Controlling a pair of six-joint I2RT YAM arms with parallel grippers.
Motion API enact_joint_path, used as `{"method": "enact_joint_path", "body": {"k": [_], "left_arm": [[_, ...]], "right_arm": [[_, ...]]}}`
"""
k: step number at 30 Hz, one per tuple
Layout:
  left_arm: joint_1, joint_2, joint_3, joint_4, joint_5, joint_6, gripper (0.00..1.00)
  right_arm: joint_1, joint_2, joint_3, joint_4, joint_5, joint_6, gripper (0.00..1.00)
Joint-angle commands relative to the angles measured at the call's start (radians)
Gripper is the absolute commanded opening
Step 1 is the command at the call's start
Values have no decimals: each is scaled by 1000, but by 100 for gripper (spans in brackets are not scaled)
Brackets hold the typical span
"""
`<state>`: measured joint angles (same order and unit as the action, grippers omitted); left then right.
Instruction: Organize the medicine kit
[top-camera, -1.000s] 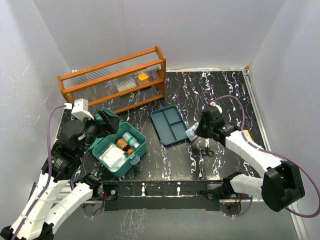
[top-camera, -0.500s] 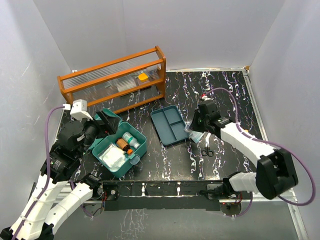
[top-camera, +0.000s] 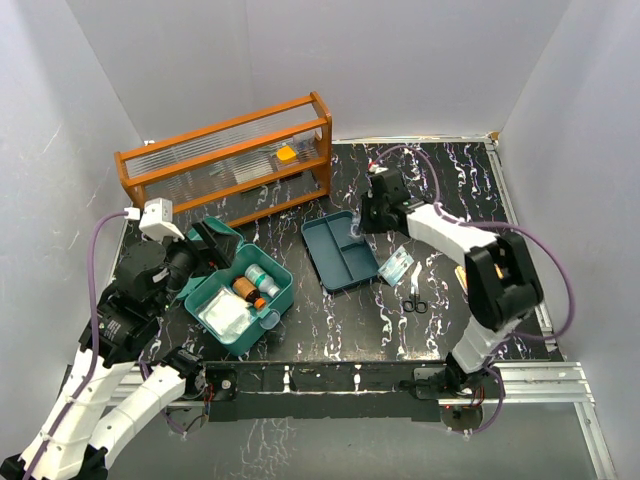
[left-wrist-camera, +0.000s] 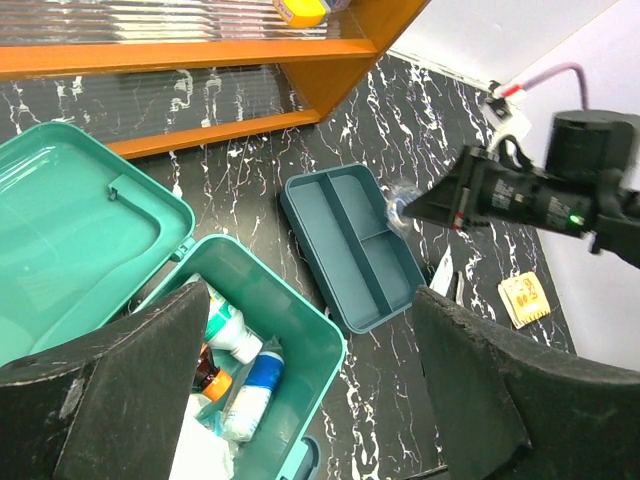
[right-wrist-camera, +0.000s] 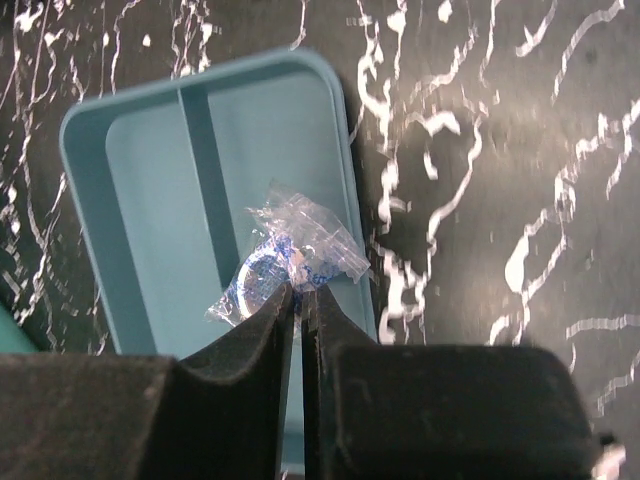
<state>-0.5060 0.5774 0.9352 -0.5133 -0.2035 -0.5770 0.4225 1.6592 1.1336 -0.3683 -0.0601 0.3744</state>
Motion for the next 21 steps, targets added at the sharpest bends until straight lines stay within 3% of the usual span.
{"method": "enact_joint_path", "body": {"k": [1,8,21], "left_arm": [[0,2,41,-13,-7,-3,81],[0,-2,32,-10,-7,-17,81],[0,7,36,2,-1,-7,81]], "right_arm": [[5,138,151,14,-6,-91,6],[32,260,258,-26,36,-137,11],[44,288,309,-76,55,-130,23]]}}
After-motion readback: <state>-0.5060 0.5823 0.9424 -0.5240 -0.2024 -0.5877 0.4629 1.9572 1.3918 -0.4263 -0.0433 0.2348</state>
